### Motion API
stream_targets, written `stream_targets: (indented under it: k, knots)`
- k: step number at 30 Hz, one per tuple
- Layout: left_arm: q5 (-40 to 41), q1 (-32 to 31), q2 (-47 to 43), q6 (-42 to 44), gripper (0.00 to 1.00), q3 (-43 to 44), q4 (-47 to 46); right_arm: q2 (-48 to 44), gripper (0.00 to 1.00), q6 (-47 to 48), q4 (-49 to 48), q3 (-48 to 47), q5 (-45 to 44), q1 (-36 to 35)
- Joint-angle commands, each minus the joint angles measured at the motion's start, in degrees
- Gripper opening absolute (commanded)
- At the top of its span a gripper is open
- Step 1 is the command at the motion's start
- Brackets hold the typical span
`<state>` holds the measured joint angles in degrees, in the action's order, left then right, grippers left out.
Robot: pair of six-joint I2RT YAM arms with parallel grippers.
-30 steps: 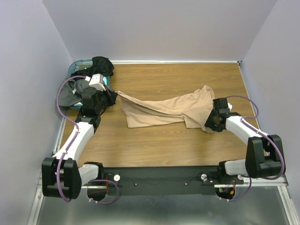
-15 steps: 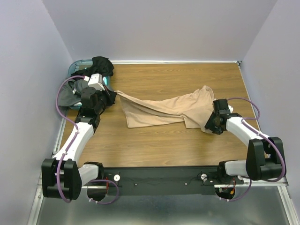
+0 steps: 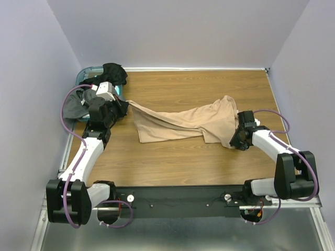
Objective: Fold and stack the t-shirts
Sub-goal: Flatten the tshirt out
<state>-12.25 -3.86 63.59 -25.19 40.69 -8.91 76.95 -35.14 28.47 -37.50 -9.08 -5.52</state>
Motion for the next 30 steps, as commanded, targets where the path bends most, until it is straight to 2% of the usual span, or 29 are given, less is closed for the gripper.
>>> stream_targets:
  k: [1, 5, 8, 11, 17, 24, 30]
  knots:
    - [0.12, 0.43, -1.02, -0.47, 0.0, 0.8, -1.46, 1.71, 0.4, -0.81, 0.01, 0.84, 3.01, 0.16]
    - [0.21, 0.43, -1.01, -0.39, 0.0, 0.71, -1.38, 2.15, 0.36, -0.9, -1.4, 1.37, 3.9, 0.16]
    - [0.3, 0.43, -1.01, -0.3, 0.0, 0.53, -1.38, 2.33, 0.23, -0.9, -2.19, 1.46, 4.42, 0.16]
    - [0.3, 0.43, -1.1, -0.21, 0.0, 0.53, -1.46, 1.11, 0.01, -0.46, -2.19, 0.85, 4.6, 0.25]
    - [1.09, 0.43, -1.01, 0.14, 0.0, 0.53, -1.29, -5.92, 0.0, 1.64, 0.35, -4.24, 5.22, 0.25]
    - [1.79, 0.43, -1.28, 1.11, 0.0, 1.93, -0.06, -13.05, 0.0, 4.9, 5.9, -23.64, 0.65, 0.16]
    - [0.92, 0.43, -0.05, 2.42, 0.0, 7.47, 2.4, -9.98, 0.0, 8.68, 6.6, -39.91, -1.99, 0.25]
